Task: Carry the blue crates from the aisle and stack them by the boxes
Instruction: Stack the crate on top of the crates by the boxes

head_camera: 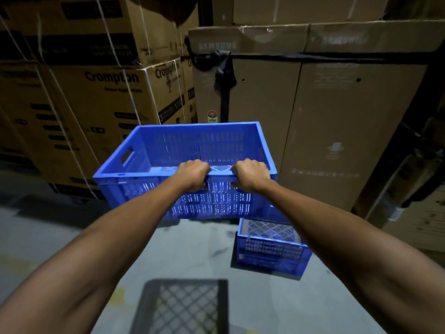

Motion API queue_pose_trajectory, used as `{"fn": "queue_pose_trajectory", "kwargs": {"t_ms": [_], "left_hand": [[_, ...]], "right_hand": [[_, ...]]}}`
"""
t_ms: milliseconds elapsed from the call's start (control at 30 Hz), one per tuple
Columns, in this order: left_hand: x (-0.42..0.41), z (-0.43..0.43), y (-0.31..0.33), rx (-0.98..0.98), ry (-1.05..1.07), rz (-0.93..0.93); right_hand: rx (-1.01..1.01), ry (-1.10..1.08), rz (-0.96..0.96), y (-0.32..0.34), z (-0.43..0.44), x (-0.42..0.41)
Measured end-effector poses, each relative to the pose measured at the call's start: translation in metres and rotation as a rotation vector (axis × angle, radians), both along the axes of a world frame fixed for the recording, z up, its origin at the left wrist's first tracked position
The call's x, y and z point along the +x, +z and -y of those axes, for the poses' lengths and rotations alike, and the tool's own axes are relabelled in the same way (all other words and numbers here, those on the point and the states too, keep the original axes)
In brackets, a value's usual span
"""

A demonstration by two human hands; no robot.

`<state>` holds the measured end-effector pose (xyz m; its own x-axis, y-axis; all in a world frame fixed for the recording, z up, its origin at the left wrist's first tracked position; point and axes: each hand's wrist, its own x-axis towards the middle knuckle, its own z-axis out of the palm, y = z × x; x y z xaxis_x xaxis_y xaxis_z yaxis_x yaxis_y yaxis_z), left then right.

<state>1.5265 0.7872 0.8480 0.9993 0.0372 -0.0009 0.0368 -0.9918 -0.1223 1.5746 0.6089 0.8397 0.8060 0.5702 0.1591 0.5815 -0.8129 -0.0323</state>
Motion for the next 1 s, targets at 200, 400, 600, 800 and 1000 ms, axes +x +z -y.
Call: {"fn": "queue_pose_trajectory", "kwargs": {"t_ms": [200, 400, 600, 800, 1000], "left_hand": [[0.089, -0.028, -0.052, 0.055, -0.076, 0.01], [0.173, -0.055, -0.143, 0.073, -0.145, -0.027], [0.241, -0.064, -0.257, 0.073, -0.142, -0.075], [0.288, -0.056, -0.379, 0.119, -0.15, -0.032], [0.315, -0.051, -0.475, 0.193, -0.137, 0.013]], "right_hand": [[0.023, -0.055, -0.017, -0.055, -0.023, 0.081], [0.041, -0.06, -0.025, -0.151, -0.041, 0.157], [0.05, -0.014, -0.057, -0.272, -0.05, 0.227], [0.115, -0.002, -0.023, -0.398, -0.04, 0.277], [0.168, 0.009, 0.022, -0.507, -0.038, 0.31]]}}
